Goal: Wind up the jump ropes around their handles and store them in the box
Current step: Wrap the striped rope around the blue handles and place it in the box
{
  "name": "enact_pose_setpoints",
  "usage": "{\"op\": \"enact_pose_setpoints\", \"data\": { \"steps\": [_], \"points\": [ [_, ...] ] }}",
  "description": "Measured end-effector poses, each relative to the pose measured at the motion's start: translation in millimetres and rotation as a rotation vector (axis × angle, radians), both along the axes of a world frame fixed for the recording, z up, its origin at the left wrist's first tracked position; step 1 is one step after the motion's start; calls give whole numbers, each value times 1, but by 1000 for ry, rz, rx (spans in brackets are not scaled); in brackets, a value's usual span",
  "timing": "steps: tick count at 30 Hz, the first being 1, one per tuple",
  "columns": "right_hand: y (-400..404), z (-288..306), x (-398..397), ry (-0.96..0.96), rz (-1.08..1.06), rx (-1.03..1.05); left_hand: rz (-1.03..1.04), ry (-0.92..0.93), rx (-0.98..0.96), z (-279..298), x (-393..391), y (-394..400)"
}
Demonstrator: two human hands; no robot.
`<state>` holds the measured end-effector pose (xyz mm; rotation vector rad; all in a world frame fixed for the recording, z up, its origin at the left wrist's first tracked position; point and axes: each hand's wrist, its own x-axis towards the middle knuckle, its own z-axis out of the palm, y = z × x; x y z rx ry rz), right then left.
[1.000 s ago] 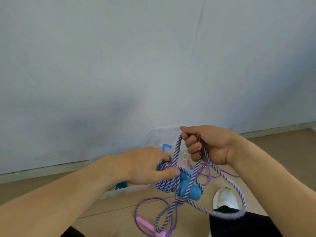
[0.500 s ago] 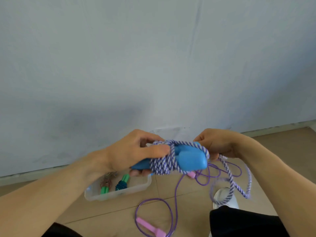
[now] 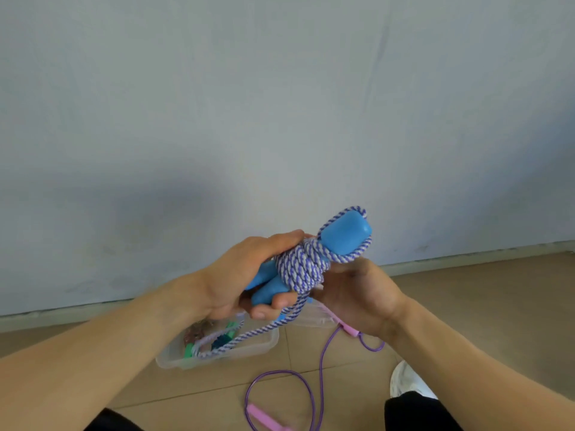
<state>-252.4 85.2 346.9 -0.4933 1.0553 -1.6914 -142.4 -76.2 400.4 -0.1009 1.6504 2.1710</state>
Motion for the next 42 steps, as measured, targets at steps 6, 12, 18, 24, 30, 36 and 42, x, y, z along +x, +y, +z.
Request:
{"op": "enact_pose_setpoints", "data": {
  "steps": [6, 12, 18, 24, 30, 36, 42],
  "points": [
    [1, 9, 2, 197, -210, 106, -16, -88, 52, -4, -1, -11],
    [-3, 15, 12, 486, -189, 303, 94, -71, 97, -1, -1, -10],
    [-5, 32, 22, 456, -154, 392, 295, -20, -88, -2, -5, -9],
    [1, 42, 21, 347, -192, 485, 465, 189, -391, -7, -9, -2],
    [2, 48, 20, 301, -263, 514, 516, 366, -818, -15, -10, 8],
    [2, 53, 26, 287, -333, 446, 607, 487, -1553, -25, -13, 17],
    [6, 41, 24, 183, -436, 559, 482, 654, -1661, -45, -10, 44]
  ]
}}
